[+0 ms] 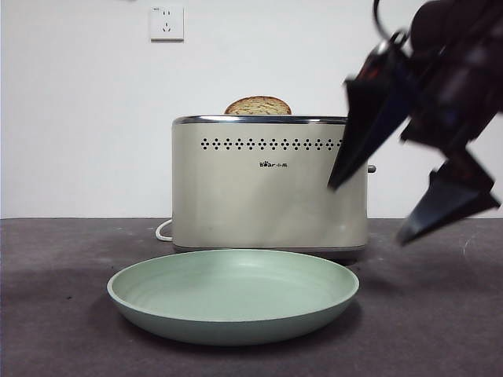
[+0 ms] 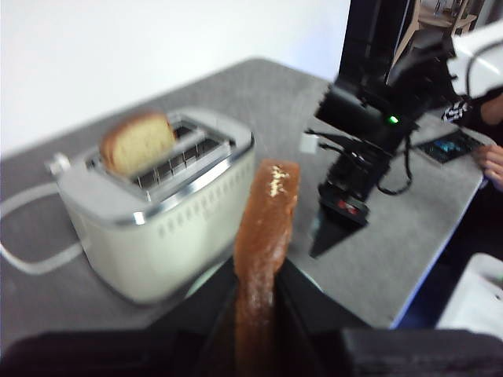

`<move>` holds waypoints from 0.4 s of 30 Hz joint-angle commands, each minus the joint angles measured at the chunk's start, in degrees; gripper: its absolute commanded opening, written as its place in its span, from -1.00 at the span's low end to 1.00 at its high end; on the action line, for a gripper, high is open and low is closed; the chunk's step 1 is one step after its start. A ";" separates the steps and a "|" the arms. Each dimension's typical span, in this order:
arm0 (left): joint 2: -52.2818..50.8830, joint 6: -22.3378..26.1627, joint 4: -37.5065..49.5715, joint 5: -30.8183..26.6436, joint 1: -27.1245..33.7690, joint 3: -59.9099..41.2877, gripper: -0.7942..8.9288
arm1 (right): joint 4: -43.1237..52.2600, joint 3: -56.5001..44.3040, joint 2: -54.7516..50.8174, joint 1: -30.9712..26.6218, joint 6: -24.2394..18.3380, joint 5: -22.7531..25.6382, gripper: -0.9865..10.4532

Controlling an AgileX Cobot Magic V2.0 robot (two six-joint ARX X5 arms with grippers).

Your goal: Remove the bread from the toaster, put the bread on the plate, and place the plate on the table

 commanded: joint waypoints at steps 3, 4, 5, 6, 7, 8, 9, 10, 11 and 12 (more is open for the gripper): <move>-6.14 -5.95 2.10 -0.20 -0.24 -7.69 -0.85 | 2.54 0.11 5.09 2.82 0.74 0.81 -0.03; -7.15 -6.73 2.12 -0.24 -0.24 -8.87 -0.85 | 3.10 0.09 5.92 3.26 0.87 0.90 -0.07; -8.17 -7.39 2.01 -0.42 -0.24 -10.12 -0.85 | 3.85 0.09 6.86 3.72 0.94 0.90 -0.11; -8.98 -8.02 1.81 -0.61 -0.24 -11.06 -0.85 | 4.52 0.09 7.61 4.09 1.14 0.92 -0.13; -9.92 -8.61 1.60 -1.03 -0.24 -12.13 -0.85 | 5.31 0.09 8.39 4.39 1.60 0.98 -0.13; -10.78 -8.94 1.16 -1.60 -0.24 -13.00 -0.85 | 5.95 0.09 9.03 4.68 1.95 1.01 -0.13; -11.47 -9.38 0.55 -1.81 -0.22 -13.68 -0.85 | 6.43 0.09 9.62 4.94 2.03 1.03 -0.13; -12.02 -9.84 0.09 -1.79 -0.22 -14.14 -0.85 | 6.82 0.09 10.05 5.09 2.27 1.16 -0.13; -12.57 -10.03 -0.44 -1.77 -0.22 -14.49 -0.85 | 7.21 0.09 10.49 5.35 2.62 1.64 -0.15; -13.00 -10.05 -0.87 -1.79 -0.20 -14.69 -0.85 | 7.43 0.09 10.75 5.51 2.64 2.71 -0.24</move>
